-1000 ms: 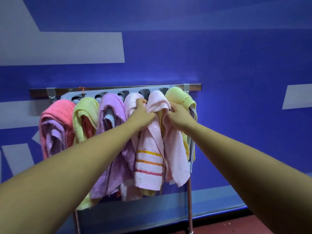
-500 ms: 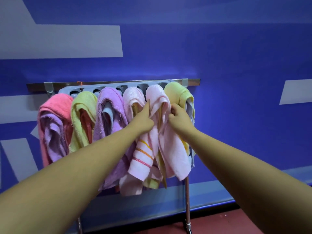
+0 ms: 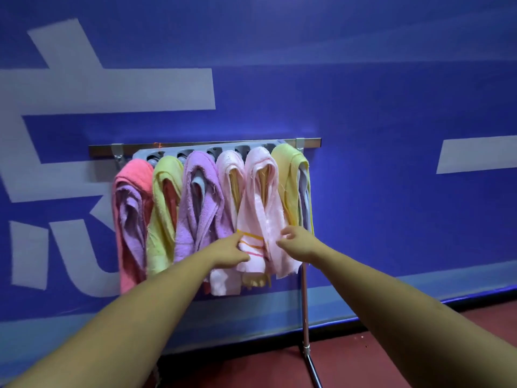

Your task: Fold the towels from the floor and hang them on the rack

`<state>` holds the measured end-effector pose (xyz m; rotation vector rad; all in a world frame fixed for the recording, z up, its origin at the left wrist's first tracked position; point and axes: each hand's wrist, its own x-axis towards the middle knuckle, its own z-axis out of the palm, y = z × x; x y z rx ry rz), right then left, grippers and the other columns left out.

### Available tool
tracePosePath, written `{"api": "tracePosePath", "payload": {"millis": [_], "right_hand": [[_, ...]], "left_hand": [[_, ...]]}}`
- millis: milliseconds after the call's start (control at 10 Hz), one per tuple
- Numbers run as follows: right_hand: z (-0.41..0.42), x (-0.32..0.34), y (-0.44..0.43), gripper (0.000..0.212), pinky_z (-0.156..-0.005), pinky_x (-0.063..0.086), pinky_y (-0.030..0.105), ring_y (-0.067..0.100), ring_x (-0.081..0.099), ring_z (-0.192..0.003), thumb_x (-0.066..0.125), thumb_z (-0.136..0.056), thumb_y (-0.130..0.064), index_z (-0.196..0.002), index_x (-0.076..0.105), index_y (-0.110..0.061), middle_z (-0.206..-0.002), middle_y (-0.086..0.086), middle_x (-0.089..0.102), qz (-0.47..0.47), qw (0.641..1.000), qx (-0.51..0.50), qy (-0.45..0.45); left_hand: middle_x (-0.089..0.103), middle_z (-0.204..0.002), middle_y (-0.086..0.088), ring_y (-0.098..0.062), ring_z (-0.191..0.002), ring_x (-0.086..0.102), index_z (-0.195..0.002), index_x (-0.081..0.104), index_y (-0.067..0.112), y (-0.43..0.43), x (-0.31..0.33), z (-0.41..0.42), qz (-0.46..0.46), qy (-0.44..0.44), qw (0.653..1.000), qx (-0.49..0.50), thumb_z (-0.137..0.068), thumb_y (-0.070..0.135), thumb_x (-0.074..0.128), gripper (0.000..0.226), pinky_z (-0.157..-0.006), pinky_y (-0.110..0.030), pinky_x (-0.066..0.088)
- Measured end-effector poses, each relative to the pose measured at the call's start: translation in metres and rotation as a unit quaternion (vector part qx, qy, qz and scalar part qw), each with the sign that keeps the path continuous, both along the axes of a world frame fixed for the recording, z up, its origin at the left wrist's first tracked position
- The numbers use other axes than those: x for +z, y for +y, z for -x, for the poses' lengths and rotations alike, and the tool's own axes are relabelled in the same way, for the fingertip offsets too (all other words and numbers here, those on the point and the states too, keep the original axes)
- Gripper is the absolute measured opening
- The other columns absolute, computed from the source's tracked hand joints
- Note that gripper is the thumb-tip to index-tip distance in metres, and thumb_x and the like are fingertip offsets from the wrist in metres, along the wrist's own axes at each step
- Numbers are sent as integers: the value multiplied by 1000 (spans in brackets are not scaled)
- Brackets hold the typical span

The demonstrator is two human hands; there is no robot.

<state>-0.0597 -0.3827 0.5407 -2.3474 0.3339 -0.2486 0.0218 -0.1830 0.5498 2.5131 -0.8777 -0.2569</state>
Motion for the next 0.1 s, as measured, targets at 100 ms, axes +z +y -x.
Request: {"api": "tracePosePath", "payload": {"millis": [100], "right_hand": [[27, 10, 5, 47, -96, 45, 31, 24, 57, -119, 56, -94, -33, -137, 54, -14, -137, 7, 57, 6, 1000, -25, -18]], "left_hand": [[66, -115, -8, -21, -103, 60, -120, 58, 12, 21, 27, 22, 21, -47, 997, 61, -87, 27, 62, 36, -89, -30, 45]]}}
